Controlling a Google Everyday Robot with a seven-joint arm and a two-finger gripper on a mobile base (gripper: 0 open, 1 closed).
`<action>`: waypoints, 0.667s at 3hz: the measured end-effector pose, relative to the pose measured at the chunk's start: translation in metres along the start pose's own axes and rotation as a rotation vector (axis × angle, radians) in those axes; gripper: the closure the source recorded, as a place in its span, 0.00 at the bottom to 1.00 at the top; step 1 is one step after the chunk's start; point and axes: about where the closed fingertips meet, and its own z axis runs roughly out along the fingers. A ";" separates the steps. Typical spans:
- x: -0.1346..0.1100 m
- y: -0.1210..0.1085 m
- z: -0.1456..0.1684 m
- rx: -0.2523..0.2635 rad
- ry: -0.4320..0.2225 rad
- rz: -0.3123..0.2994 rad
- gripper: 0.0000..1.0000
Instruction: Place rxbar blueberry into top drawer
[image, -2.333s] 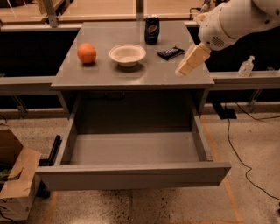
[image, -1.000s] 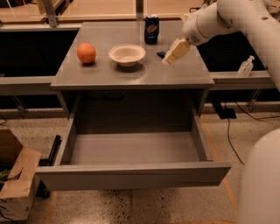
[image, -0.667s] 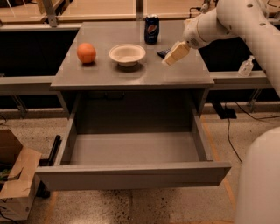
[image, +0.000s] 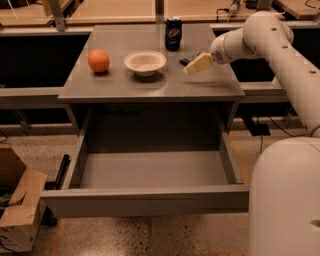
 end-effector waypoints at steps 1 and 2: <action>0.009 -0.004 0.032 -0.021 -0.030 0.091 0.00; 0.015 0.002 0.066 -0.067 -0.060 0.169 0.00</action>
Offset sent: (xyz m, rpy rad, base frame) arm 0.0834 0.0290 -0.0641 0.2826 0.1174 -0.0178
